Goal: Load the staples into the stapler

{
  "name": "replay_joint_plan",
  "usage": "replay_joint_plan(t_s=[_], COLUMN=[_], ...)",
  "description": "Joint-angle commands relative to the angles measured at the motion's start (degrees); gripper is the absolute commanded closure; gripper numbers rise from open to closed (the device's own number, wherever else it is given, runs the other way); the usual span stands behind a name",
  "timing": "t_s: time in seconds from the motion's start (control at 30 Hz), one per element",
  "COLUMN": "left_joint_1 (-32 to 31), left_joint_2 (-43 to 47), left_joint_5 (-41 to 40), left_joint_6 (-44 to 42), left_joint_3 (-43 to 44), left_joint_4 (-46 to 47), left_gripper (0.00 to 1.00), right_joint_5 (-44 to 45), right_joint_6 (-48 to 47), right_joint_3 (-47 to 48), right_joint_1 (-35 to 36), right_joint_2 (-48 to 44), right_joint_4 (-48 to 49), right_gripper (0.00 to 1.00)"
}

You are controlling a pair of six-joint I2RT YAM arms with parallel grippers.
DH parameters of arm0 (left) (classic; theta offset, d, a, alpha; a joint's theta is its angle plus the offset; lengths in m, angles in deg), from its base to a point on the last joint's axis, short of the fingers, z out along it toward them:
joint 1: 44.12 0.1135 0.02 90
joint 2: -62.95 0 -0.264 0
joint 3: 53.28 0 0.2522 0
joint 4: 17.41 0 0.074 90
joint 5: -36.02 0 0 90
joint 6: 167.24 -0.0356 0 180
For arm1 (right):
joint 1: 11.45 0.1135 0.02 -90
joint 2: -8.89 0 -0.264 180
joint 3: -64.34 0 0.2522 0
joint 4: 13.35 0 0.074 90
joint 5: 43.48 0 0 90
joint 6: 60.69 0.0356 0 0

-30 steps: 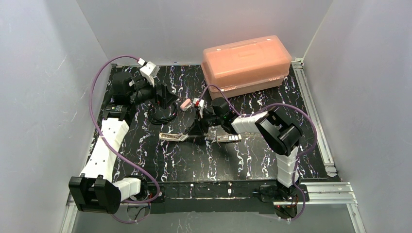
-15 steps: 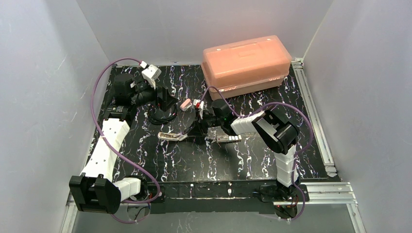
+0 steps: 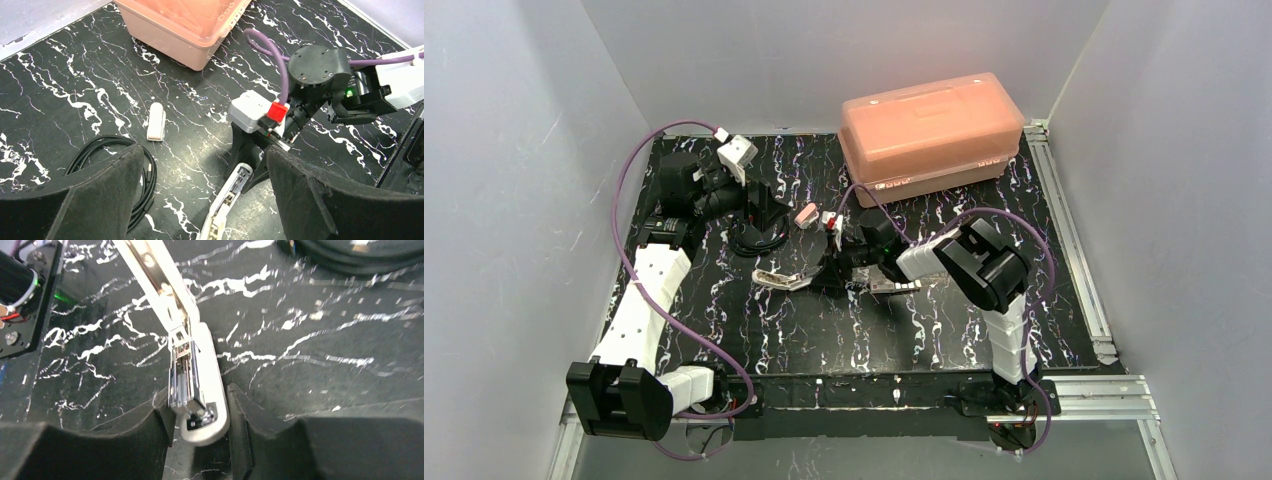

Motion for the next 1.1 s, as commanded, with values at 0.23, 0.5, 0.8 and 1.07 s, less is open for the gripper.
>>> replay_joint_plan(t_s=[0.23, 0.5, 0.8, 1.07], left_joint_1=[0.33, 0.33, -0.1, -7.28], left_joint_2=[0.98, -0.2, -6.81, -24.79], left_joint_5=[1.9, 2.22, 1.37, -15.7], left_joint_6=[-1.98, -5.64, -10.71, -15.24], left_joint_3=[-0.55, -0.85, 1.72, 13.9], left_joint_4=[-1.93, -3.79, -6.1, -9.84], left_gripper=[0.09, 0.08, 0.05, 0.09], right_joint_5=[0.65, 3.23, 9.79, 7.43], right_joint_6=[-1.11, -3.81, -13.66, -17.42], right_joint_3=[-1.83, -1.75, 0.87, 0.69], right_joint_1=[0.34, 0.3, -2.25, -7.55], right_joint_2=[2.69, -1.51, -15.72, -26.21], right_joint_4=[-0.65, -5.63, -29.52, -43.82], right_gripper=[0.48, 0.38, 0.24, 0.24])
